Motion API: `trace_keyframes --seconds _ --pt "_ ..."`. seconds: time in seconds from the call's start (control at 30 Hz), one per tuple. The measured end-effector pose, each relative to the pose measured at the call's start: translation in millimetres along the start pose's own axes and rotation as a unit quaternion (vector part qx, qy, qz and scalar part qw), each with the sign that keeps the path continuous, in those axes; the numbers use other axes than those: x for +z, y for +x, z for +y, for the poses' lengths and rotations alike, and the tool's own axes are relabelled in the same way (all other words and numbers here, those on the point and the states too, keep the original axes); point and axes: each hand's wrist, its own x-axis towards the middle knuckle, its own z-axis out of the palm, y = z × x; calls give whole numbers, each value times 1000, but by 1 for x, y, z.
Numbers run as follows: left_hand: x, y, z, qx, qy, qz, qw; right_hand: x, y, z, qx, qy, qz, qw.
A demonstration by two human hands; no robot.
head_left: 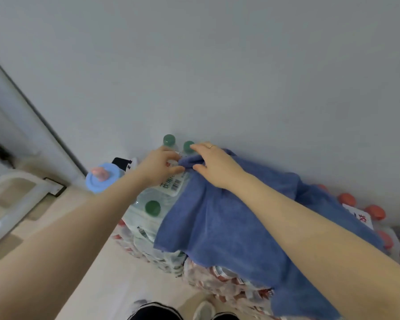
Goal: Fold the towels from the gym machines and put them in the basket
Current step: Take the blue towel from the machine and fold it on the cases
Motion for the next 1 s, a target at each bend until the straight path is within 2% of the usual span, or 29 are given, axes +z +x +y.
trace_keyframes --seconds 0.07,0.13,0.23,0.27,0.3,0.4,0.47,0.53,0.63,0.7,0.9,1.0 --pt "0 -5 -1 13 -75 0 997 4 11 -4 9 -33 -23 999" --pt "-2 -7 4 1 -202 6 979 3 19 -5 -1 -31 0 1000" --pt "-9 -9 17 -38 -439 9 898 -16 26 -8 8 85 65 994" --pt "-12 -10 20 -43 -479 -2 877 -25 28 -10 20 147 97 984" --pt "-12 -8 21 -45 -489 -29 870 -35 29 -13 29 210 125 969" --pt "-13 -8 24 -44 -474 -140 868 -58 30 -19 59 382 157 909" --pt "-17 -8 21 -53 -472 -191 859 -67 30 -19 58 415 157 894" --pt "-27 -11 12 -60 -443 -184 875 -68 33 -18 61 385 156 907" --pt "-47 -9 -13 -90 -354 -122 923 -59 44 -18 76 280 193 937" --pt "-58 -11 -31 -109 -335 -97 931 -51 55 -25 77 213 213 950" --pt "-69 -22 -74 -124 -246 -95 957 -29 97 -54 13 201 199 959" --pt "-69 -21 -96 -145 -183 -76 969 -7 114 -63 -19 150 144 978"
